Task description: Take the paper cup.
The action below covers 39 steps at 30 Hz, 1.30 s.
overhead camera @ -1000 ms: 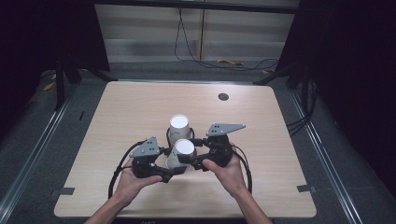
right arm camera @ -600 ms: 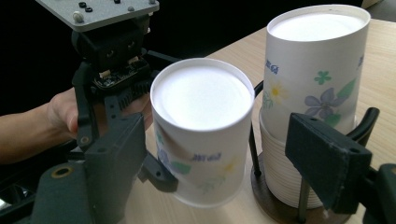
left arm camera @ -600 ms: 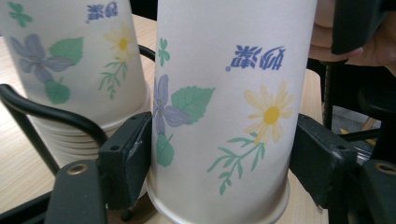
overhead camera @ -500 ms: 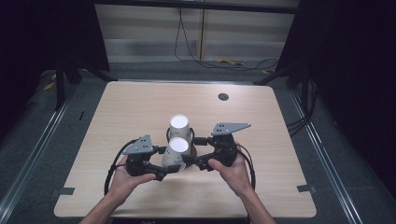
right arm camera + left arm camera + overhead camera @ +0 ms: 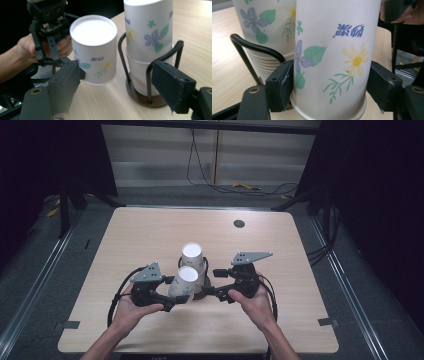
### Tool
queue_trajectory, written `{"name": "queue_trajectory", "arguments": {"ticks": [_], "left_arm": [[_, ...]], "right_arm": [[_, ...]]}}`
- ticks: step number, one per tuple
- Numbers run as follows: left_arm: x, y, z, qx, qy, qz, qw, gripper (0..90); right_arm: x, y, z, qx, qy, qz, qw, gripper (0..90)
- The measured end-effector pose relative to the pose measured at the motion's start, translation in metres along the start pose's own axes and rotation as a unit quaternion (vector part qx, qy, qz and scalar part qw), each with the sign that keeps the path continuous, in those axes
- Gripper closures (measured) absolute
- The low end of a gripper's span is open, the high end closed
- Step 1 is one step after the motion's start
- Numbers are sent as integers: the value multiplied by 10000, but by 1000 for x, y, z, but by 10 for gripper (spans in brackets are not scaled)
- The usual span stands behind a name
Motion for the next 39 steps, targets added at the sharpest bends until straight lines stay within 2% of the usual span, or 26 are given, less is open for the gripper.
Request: {"name": "queue_trajectory", "arguments": {"ticks": [6, 7, 10, 15, 18, 22, 25, 28, 30, 32, 35, 37, 39], "left_arm": [[3, 2, 0, -56, -18, -164, 9998, 283], [4, 1, 1, -77, -11, -207, 9998, 283], [4, 1, 2, -77, -157, -373, 9992, 282], [2, 0, -1, -42, -254, -657, 9975, 283], [2, -3, -2, -22, -240, -762, 9968, 281], [1, -6, -3, 29, -413, -950, 9946, 282], [-1, -8, -2, 19, -560, -1169, 9916, 282], [-4, -11, 0, -31, -580, -1274, 9901, 280], [-7, -14, -1, 2, -662, -1398, 9880, 281], [-8, -16, 0, -25, -632, -1394, 9882, 281], [-9, -16, 0, -39, -704, -1445, 9870, 282], [-11, -15, -1, -21, -731, -1552, 9852, 282], [-11, -14, -1, 4, -745, -1545, 9852, 283]], "right_arm": [[-3, 2, 1, -10, 77, -68, 9999, 255], [-3, 2, 1, -36, 111, -116, 9999, 255], [-5, 0, 0, -5, 175, -264, 9995, 268], [-11, -2, -1, -103, 302, -547, 9980, 226], [-13, -2, -1, -102, 311, -658, 9973, 216], [-15, -3, 2, -106, 355, -827, 9959, 202], [-16, -3, 2, -134, 378, -904, 9951, 204], [-17, -5, 2, -121, 415, -986, 9942, 219], [-17, -7, 2, -126, 412, -1009, 9940, 218], [-17, -9, 0, -76, 400, -1054, 9936, 230], [-19, -12, -2, -7, 446, -1186, 9919, 251], [-21, -13, -3, 56, 477, -1291, 9905, 258], [-23, -15, -4, 126, 476, -1396, 9890, 261]]}}
Point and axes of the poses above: each handheld gripper's, and its own axes: y roughly backward along the jaws, x roughly out of its top, z roughly to its right, the point moved 8 cm from there along -y, roughly forward along the jaws, and after that the axes turned 4 degrees about z, right-handed, at the moved point
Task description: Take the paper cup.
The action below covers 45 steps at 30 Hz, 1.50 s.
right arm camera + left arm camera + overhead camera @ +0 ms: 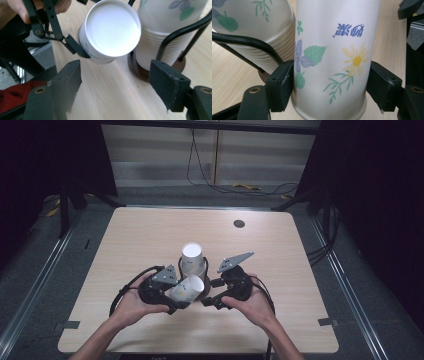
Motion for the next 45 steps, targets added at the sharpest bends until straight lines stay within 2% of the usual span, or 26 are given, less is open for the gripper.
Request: {"name": "queue_trajectory", "arguments": {"ticks": [4, 7, 9, 15, 16, 17, 20, 25, 30, 34, 37, 39, 45], "left_arm": [[-3, -1, 4, -49, -99, -105, 9999, 284], [-6, -2, 8, -100, -258, -277, 9992, 284], [-7, -4, 12, -183, -295, -331, 9988, 284], [-9, -9, 19, -253, -514, -572, 9967, 283], [-10, -9, 20, -266, -524, -650, 9962, 283], [-9, -11, 20, -259, -539, -641, 9962, 283], [-10, -14, 22, -303, -639, -811, 9942, 284], [-8, -19, 23, -268, -664, -857, 9937, 284], [-9, -21, 24, -307, -701, -914, 9929, 283], [-13, -23, 25, -319, -713, -1008, 9918, 283], [-15, -25, 26, -295, -805, -1088, 9904, 282], [-14, -26, 26, -268, -863, -1095, 9899, 282], [-12, -29, 27, -240, -928, -1105, 9892, 281]], "right_arm": [[-2, -5, -3, 178, 32, -230, 9996, 255], [-3, -7, -4, 211, 36, -348, 9992, 251], [-4, -6, -5, 204, 58, -434, 9988, 251], [-9, -5, -5, 245, 119, -683, 9973, 252], [-12, -5, -6, 257, 44, -778, 9966, 253], [-13, -5, -6, 287, 56, -828, 9961, 253], [-17, -8, -7, 355, 12, -985, 9945, 262], [-19, -12, -8, 412, -16, -1122, 9928, 246], [-25, -15, -5, 413, -34, -1421, 9890, 233], [-27, -16, -5, 449, -69, -1524, 9873, 236], [-28, -18, -3, 340, -123, -1620, 9861, 166], [-30, -19, -3, 393, -117, -1697, 9846, 201], [-29, -23, -3, 408, -184, -1746, 9836, 186]]}}
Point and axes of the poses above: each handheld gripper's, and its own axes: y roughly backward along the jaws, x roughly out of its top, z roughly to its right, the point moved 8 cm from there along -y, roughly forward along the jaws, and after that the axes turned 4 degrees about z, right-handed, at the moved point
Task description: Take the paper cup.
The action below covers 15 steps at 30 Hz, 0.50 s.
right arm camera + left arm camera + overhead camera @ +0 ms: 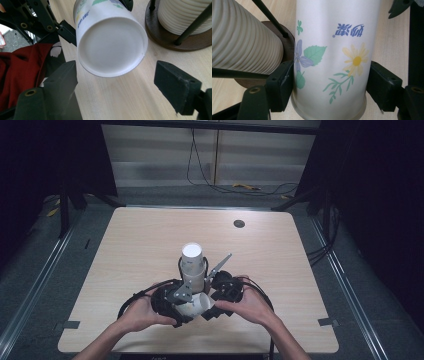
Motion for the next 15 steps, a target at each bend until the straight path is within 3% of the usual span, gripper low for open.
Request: {"name": "queue_trajectory", "arguments": {"ticks": [8, 15], "left_arm": [[1, -3, 5, -38, -5, -56, 10000, 282], [4, -10, 12, -23, -202, -195, 9996, 281]], "right_arm": [[0, -5, -4, 306, -33, -253, 9992, 258], [0, -10, -5, 592, -99, -457, 9972, 304]]}}
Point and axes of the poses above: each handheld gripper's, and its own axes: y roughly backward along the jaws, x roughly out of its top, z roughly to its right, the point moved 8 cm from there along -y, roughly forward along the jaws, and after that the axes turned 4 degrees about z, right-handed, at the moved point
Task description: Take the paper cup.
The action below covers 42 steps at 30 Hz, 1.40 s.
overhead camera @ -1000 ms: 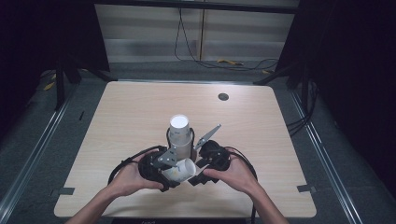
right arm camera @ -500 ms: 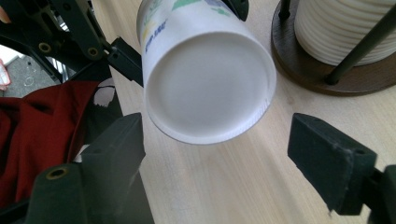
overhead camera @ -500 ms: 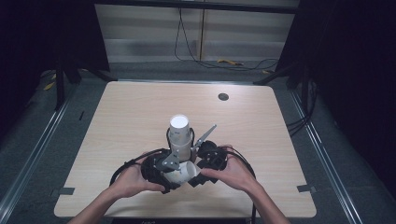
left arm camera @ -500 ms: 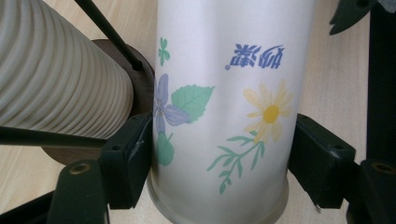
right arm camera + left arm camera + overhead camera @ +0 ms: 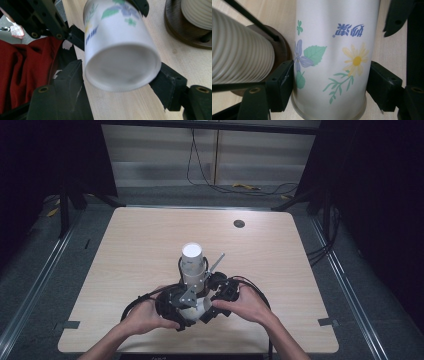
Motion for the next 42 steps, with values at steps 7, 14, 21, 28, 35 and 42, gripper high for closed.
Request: {"name": "queue_trajectory", "arguments": {"ticks": [7, 14, 21, 28, 35, 42], "left_arm": [[1, 0, 5, 30, -214, -113, 9997, 282], [2, 0, 7, 9, -307, -126, 9994, 282], [1, 0, 10, 1, -360, -126, 9993, 281], [0, 5, 9, 12, -283, 129, 9995, 273], [-1, 5, 8, -27, -161, 314, 9994, 243], [-3, 8, 5, -31, -50, 424, 9991, 212]], "right_arm": [[0, -3, -1, 83, 42, -67, 9999, 317], [2, -5, -2, 196, 18, -57, 9998, 310], [2, -8, -4, 326, 19, -127, 9994, 312], [3, -6, -6, 360, 6, -77, 9993, 339], [3, -4, -6, 320, -20, -70, 9995, 357], [3, -3, -5, 274, -51, -52, 9996, 359]]}}
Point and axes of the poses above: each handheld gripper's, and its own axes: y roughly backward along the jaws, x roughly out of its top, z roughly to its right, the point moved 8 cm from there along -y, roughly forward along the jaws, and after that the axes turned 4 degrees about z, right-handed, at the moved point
